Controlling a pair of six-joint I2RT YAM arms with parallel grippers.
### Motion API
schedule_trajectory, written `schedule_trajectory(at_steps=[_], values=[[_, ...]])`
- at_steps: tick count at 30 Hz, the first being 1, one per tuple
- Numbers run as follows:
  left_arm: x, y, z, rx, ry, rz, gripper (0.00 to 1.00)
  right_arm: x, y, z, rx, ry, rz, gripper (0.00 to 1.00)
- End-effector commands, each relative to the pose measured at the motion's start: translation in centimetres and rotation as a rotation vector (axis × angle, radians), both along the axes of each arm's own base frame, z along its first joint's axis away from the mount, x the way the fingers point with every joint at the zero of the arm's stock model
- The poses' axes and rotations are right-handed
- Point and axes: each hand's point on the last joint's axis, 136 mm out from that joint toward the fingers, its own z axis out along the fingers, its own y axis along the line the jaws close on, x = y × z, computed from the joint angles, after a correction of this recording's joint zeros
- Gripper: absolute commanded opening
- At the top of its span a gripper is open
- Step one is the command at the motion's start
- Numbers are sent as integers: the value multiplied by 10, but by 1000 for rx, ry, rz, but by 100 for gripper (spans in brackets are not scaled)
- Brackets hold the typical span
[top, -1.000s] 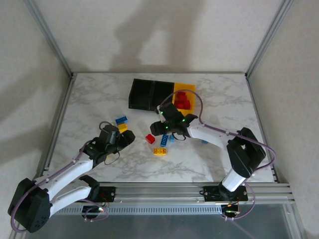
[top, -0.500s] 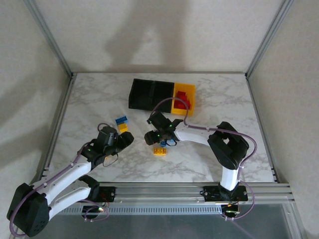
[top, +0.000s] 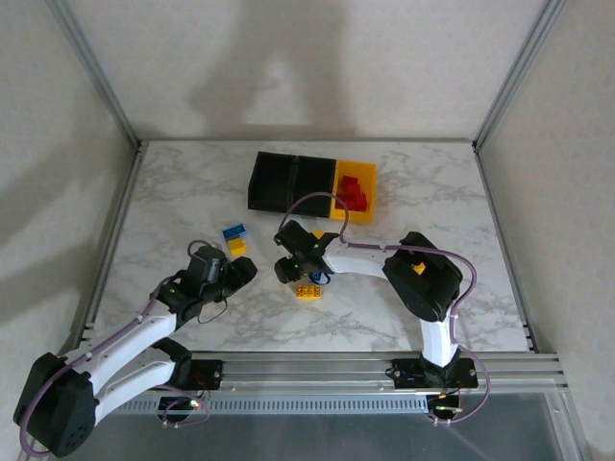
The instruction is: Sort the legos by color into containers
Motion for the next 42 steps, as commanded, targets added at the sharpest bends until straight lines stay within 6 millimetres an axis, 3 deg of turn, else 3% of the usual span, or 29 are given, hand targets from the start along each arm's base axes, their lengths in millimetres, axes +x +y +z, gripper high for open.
schedule_trajectory(at_steps=[1,10,18,25,32,38,42], values=[[-1,2,-2,-11,7,8,74,2,6,3,-1,-13,2,36],[4,-5,-1,-29,-10,-7,74,16,-2,35,19,-62,-32,31],[19,-25,11,-62,-53,-45,74,49,-33,69,56,-113,-135,31],[36,-53,19,-78,-75,-93,73,99,-84,98,52,-174,-302,31],[57,-86,31,-113,-112,-131,73,158,-142,112,66,-207,-489,31],[65,-103,29,-112,-110,-156,73,200,-171,109,40,-221,-584,32],[68,-108,30,-116,-112,-159,72,216,-174,103,36,-220,-602,33]])
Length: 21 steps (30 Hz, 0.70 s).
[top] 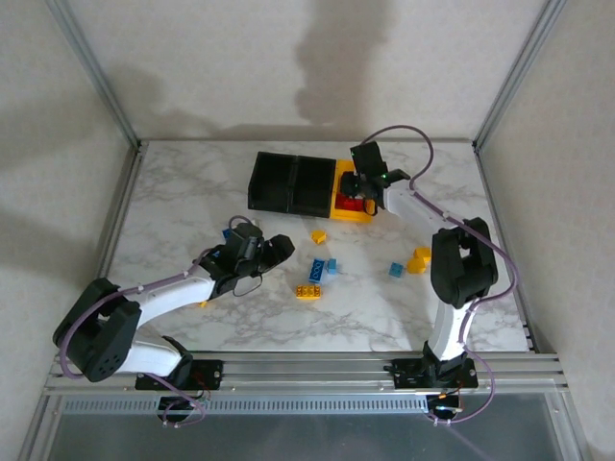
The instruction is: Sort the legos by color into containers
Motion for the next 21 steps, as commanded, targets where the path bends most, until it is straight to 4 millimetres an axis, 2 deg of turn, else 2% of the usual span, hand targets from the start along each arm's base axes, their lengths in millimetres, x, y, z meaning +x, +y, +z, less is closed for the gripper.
schedule_trajectory(at_steps=[1,11,17,21], values=[[7,-12,14,-36,-31,-9,72,11,-5,-14,-26,31,-30,33],[7,-12,11,-27,-24,-13,72,49,-10,-38,-36,60,-75,36],[5,-8,10,-17,-24,-3,72,66,-16,-48,-51,70,-104,43],[5,-7,11,-11,-27,-2,72,70,-15,-39,-43,56,-108,53]])
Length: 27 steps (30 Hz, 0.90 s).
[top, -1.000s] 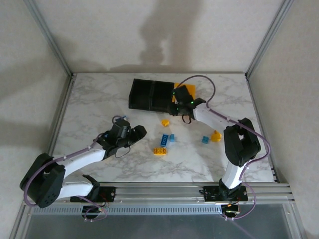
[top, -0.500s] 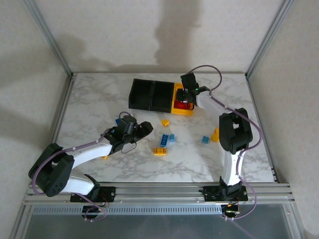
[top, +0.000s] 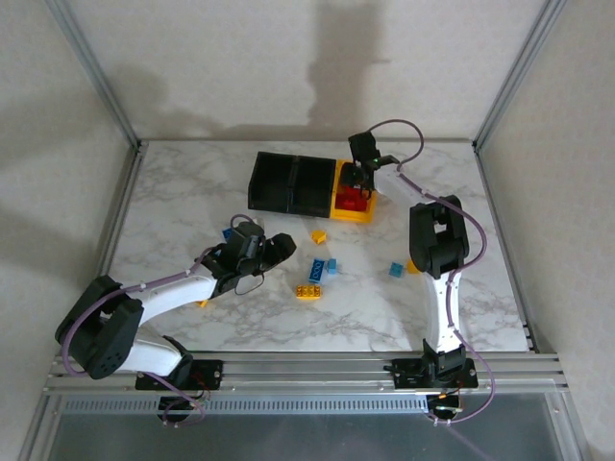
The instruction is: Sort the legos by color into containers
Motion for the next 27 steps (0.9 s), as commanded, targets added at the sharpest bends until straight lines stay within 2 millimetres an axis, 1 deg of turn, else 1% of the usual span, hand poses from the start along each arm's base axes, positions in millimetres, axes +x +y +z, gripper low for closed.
schedule_trajectory(at_steps=[1,5,9,10,16,19,21,24,27], values=[[2,-3,9,-4,-21,-1,72,5,-3,14,-9,-18,-24,53],[3,-2,14,-3,-31,4,72,1,-4,33,4,-49,-20,53],[3,5,16,25,-38,23,72,-15,-3,57,48,-90,-2,53],[3,7,16,32,-37,25,72,-20,-3,59,53,-92,1,53],[2,18,15,77,-32,60,72,-58,2,79,108,-121,50,52],[3,25,18,105,-34,57,71,-80,10,89,154,-138,106,51],[5,37,20,153,-34,74,71,-95,16,92,155,-139,138,51],[8,53,28,169,-40,105,71,-117,26,97,170,-150,186,50],[9,68,34,211,-36,137,71,-138,36,96,198,-146,230,50]])
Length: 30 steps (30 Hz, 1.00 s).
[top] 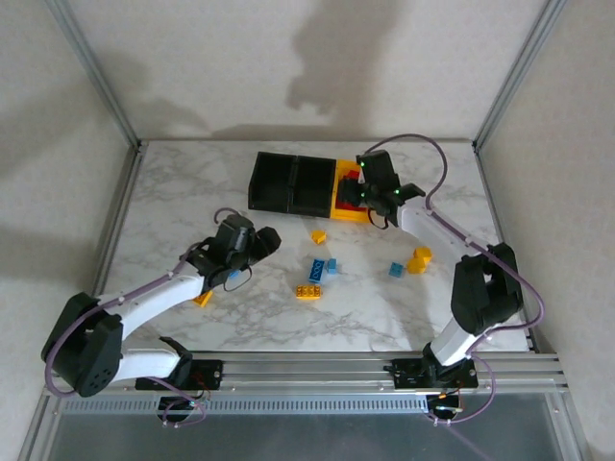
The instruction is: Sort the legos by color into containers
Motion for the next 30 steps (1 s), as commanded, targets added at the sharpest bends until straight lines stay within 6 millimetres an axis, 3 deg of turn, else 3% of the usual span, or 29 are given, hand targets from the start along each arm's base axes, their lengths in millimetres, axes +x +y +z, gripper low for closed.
schedule_trajectory(at_steps=[1,8,13,17,20,30], values=[[2,24,11,88,-5,44,71,-21,16,8,40,-21,70,50],[4,58,9,186,28,116,70,-69,45,7,110,-25,223,50],[11,72,1,269,60,143,70,-101,61,10,202,-27,341,53],[20,82,-9,349,97,163,68,-119,71,1,213,-9,384,54],[28,86,-20,409,129,161,66,-128,76,-6,201,5,398,54],[46,93,-58,531,207,162,63,-130,75,-11,200,20,388,53]])
